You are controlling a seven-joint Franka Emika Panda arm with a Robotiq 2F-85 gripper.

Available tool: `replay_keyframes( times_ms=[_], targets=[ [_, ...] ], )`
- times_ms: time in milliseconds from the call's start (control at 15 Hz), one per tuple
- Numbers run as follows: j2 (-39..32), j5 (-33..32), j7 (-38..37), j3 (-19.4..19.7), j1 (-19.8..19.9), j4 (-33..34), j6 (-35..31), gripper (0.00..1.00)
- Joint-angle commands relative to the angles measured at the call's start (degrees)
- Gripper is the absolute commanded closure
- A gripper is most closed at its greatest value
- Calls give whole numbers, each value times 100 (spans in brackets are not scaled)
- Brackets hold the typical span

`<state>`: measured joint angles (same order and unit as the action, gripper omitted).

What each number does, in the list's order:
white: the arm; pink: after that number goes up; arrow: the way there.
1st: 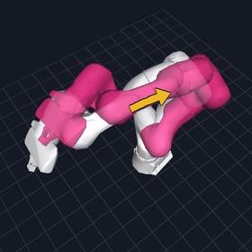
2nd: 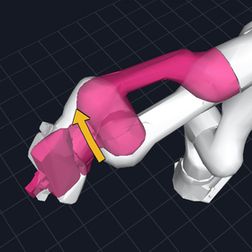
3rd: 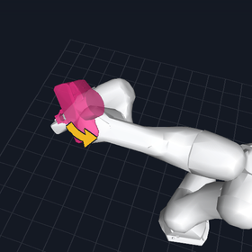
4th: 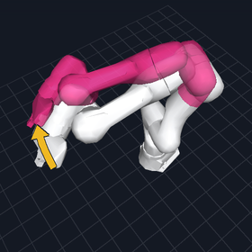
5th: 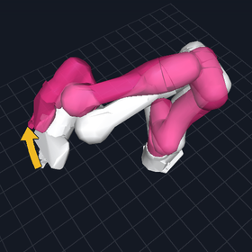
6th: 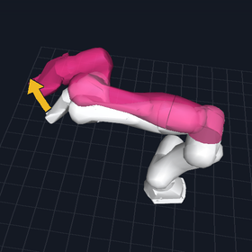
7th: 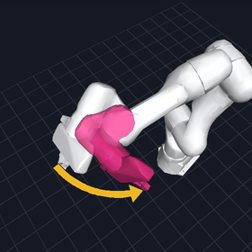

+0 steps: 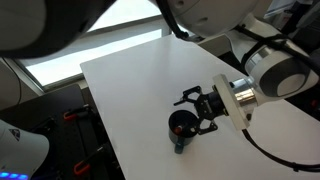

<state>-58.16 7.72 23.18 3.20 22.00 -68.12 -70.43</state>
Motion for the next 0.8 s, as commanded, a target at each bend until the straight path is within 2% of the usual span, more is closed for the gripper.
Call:
replay_keyframes(
  times_ms=[0, 267, 400, 467, 733],
  targets=[
    [-97, 150, -88, -57, 101, 212, 115, 35],
    [-107, 156, -90, -59, 127, 211, 100, 67],
    [-109, 161, -91, -61, 136, 214, 103, 77],
    [-110, 164, -94, -61, 139, 216, 106, 74],
    [-118, 172, -100, -59, 140, 220, 109, 49]
  ],
)
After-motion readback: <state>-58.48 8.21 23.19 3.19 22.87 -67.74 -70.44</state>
